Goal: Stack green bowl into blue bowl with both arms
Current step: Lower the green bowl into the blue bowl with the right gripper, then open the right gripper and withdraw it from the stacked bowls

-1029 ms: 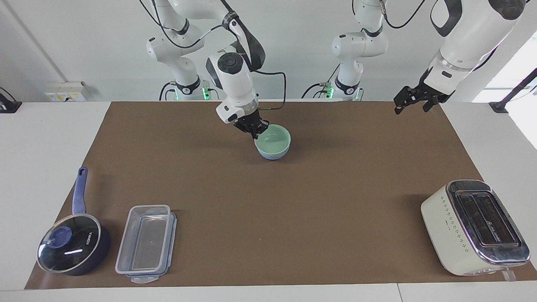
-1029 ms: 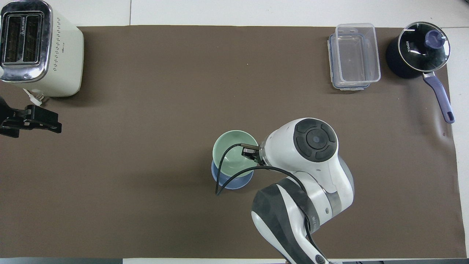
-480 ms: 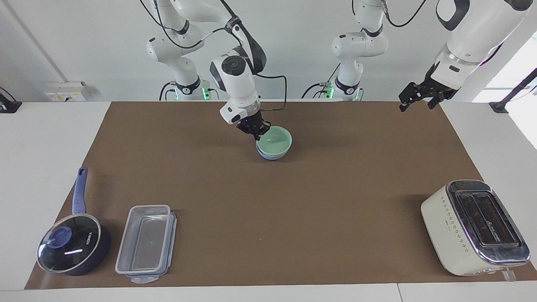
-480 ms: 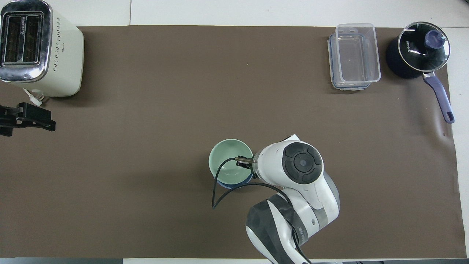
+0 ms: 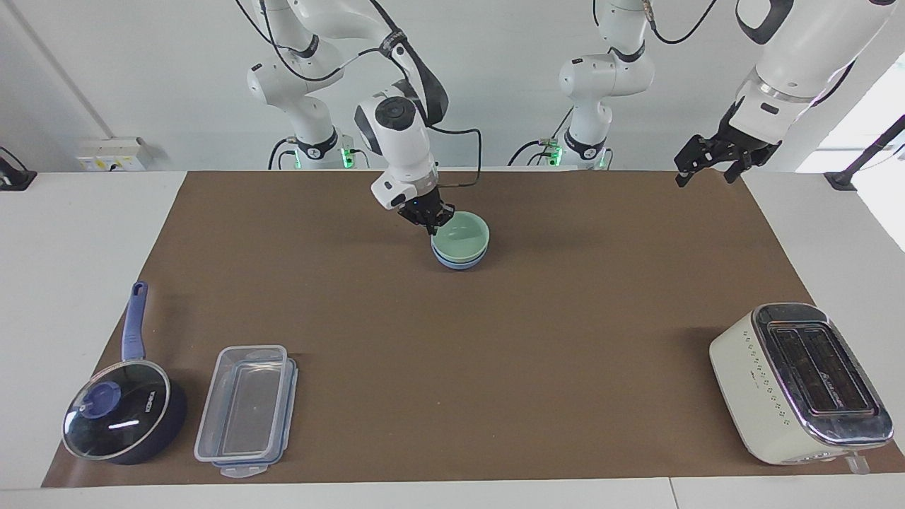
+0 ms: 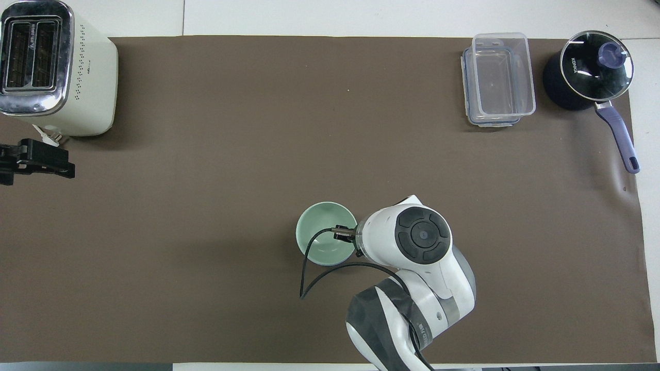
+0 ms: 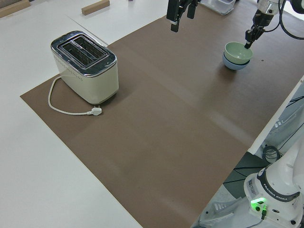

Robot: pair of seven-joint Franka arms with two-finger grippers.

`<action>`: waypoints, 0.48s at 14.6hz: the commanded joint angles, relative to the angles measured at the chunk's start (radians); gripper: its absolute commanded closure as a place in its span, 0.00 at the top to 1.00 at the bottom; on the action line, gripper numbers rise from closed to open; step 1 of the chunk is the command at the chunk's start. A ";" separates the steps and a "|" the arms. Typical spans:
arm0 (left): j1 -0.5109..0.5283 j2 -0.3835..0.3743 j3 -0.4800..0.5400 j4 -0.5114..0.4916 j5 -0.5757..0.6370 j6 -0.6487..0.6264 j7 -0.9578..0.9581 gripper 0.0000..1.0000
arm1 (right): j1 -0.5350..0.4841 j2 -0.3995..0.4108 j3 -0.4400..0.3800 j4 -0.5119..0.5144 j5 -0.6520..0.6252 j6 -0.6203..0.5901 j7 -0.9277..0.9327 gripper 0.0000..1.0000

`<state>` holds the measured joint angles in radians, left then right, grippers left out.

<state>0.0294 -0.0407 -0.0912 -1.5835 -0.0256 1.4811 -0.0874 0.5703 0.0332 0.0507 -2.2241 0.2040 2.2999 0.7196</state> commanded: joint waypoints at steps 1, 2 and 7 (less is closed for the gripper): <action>0.006 -0.008 -0.005 -0.007 0.019 0.010 0.012 1.00 | 0.002 -0.030 -0.005 -0.022 0.003 -0.011 -0.022 0.00; 0.009 -0.022 -0.007 -0.021 0.019 0.010 0.017 1.00 | 0.002 -0.030 -0.005 -0.022 0.003 -0.011 -0.022 0.00; 0.009 -0.021 -0.007 -0.021 0.019 0.024 0.012 1.00 | 0.000 -0.029 -0.006 -0.002 -0.002 -0.013 -0.023 0.98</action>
<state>0.0323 -0.0434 -0.0912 -1.5840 -0.0256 1.4863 -0.0870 0.5703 0.0273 0.0506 -2.2231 0.2037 2.2971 0.7177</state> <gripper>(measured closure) 0.000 0.692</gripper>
